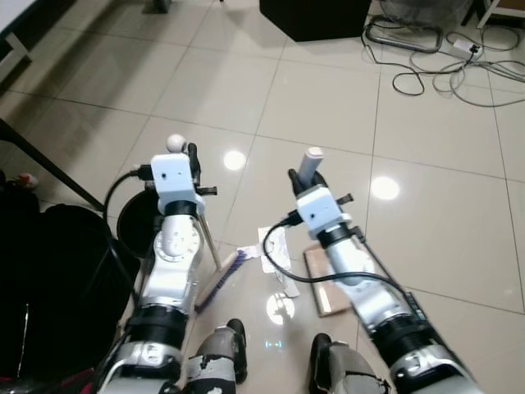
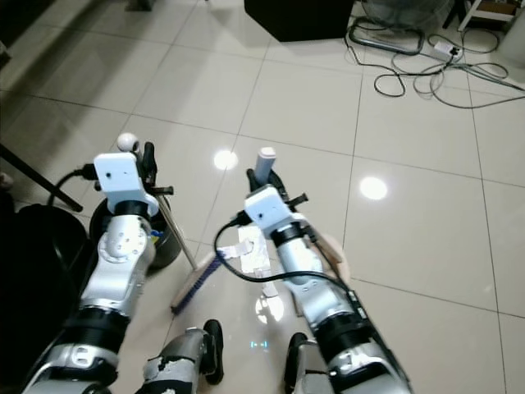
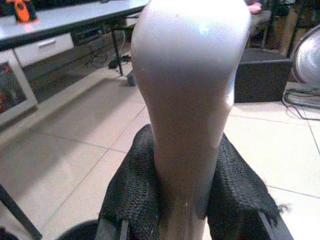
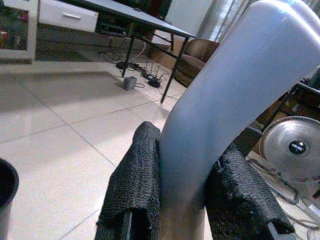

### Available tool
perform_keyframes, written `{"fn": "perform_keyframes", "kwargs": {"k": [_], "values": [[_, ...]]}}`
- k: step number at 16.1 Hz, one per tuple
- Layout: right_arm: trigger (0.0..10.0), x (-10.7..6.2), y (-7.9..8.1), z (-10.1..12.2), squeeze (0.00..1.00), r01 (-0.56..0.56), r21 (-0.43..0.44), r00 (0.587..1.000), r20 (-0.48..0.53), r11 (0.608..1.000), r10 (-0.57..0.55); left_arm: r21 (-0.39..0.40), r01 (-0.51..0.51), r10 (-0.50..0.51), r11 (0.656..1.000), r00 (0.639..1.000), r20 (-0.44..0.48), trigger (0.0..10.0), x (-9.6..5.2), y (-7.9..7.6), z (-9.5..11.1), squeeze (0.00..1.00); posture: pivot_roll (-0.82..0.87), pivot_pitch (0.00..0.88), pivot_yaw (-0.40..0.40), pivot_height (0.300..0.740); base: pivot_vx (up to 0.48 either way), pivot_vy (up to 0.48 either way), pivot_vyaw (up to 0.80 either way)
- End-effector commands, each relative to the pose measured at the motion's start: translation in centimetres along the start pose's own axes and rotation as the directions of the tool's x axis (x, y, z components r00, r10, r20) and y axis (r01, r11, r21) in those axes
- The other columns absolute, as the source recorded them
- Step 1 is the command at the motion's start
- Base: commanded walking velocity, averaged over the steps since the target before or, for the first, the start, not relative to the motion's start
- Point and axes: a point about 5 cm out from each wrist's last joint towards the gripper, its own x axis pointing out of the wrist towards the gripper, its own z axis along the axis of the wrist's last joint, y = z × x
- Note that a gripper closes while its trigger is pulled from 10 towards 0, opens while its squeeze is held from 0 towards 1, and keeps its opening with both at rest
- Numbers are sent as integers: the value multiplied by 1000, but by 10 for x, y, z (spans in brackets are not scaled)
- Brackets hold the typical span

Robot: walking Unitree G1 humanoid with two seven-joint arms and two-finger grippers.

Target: Sweep floor

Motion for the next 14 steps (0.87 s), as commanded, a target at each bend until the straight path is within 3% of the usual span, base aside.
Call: {"fn": "perform_keyframes", "kwargs": {"k": [1,4,6,10,14], "values": [[10000,-1,11,4,0,-23,-7,1000,20,1000,23,-14,-39,39,999,999,-12,10000,-1,-1,-5,0,64,337,42,740,0,0,0],[10000,-3,26,6,0,-31,2,999,10,1000,31,-48,-85,83,995,995,-51,10000,-1,-5,-13,0,52,343,39,740,0,0,0],[10000,-2,26,4,0,33,73,999,-38,997,-30,-92,-140,134,986,989,-67,10000,2,-4,-13,0,49,345,37,740,0,0,0],[10000,2,10,-9,0,211,179,968,-173,961,-181,-271,-230,211,935,972,-100,10000,12,-7,-1,0,57,344,41,740,0,0,0],[10000,8,-4,-14,0,253,182,956,-201,950,-216,-370,-209,186,905,978,-96,10000,16,-16,15,0,64,327,42,740,0,0,0]]}}
